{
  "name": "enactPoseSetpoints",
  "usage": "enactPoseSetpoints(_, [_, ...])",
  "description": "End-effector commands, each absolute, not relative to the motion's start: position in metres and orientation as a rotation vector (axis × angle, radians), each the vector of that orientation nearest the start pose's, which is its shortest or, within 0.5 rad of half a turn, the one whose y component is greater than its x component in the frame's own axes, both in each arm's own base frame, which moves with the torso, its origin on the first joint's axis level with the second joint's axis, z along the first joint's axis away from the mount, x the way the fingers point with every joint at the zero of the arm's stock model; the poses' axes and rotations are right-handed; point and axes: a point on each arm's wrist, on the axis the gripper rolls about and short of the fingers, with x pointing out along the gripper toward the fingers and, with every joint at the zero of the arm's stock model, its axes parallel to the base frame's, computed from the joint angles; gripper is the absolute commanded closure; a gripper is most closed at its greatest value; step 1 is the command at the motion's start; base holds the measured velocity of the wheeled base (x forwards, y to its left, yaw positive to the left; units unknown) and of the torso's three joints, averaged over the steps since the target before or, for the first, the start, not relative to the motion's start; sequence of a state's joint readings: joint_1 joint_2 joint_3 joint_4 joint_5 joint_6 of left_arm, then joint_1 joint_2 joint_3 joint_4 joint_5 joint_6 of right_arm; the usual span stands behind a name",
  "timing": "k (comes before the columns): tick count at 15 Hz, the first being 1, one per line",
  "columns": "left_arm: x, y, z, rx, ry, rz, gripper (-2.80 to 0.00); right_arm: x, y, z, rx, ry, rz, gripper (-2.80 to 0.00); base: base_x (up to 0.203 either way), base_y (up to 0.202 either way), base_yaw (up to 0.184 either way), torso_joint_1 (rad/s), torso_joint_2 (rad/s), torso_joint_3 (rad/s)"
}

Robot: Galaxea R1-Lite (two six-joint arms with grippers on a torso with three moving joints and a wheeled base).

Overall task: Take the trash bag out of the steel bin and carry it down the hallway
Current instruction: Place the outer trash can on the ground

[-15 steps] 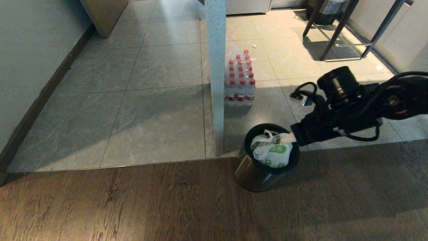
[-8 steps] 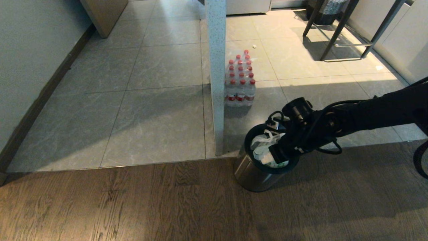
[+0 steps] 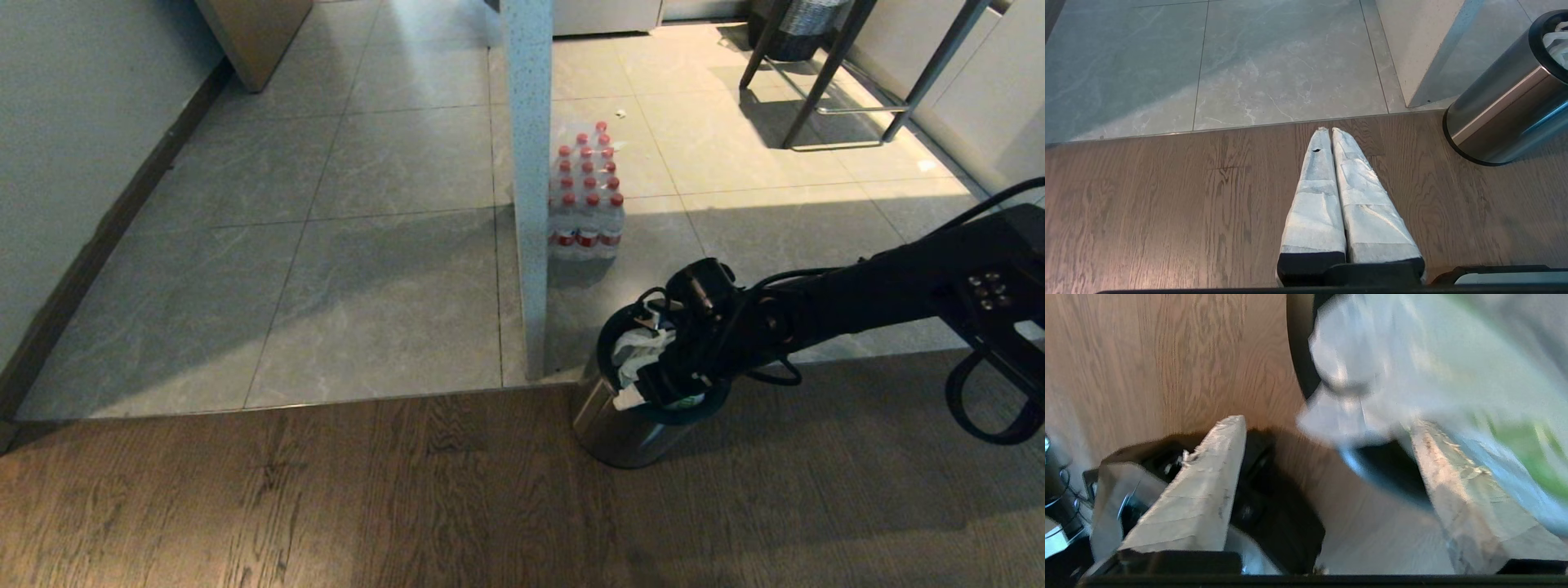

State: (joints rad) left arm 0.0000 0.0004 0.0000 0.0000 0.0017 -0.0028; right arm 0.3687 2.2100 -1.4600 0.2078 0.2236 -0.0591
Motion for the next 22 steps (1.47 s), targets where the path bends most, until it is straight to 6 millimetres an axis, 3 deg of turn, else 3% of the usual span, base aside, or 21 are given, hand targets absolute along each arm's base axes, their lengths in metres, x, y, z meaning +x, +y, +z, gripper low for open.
enactPoseSetpoints(1, [-0.023,0.000,0.075,-0.003,-0.001,0.002,0.00,0.389,0.160,0.085,-0.130,0.961,0.585,-2.80,0.000,0.000,0.000,0.000,0.00,0.000])
enactPoseSetpoints(9, [-0.023,0.000,0.075,-0.003,0.000,0.002,0.00,0.402,0.179,0.062,-0.157,0.965,0.599,-2.80,0.000,0.000,0.000,0.000,0.00,0.000])
enactPoseSetpoints(17, [-0.023,0.000,0.075,-0.003,-0.001,0.002,0.00,0.412,0.181,0.050,-0.166,0.897,0.552,-2.80,0.000,0.000,0.000,0.000,0.00,0.000])
enactPoseSetpoints(18, [-0.023,0.000,0.075,-0.003,0.000,0.002,0.00,0.412,0.181,0.050,-0.173,0.897,0.552,0.00,0.000,0.000,0.000,0.000,0.00,0.000])
enactPoseSetpoints(22, [-0.023,0.000,0.075,-0.003,0.000,0.002,0.00,0.410,0.183,0.052,-0.204,0.895,0.508,0.00,0.000,0.000,0.000,0.000,0.00,0.000])
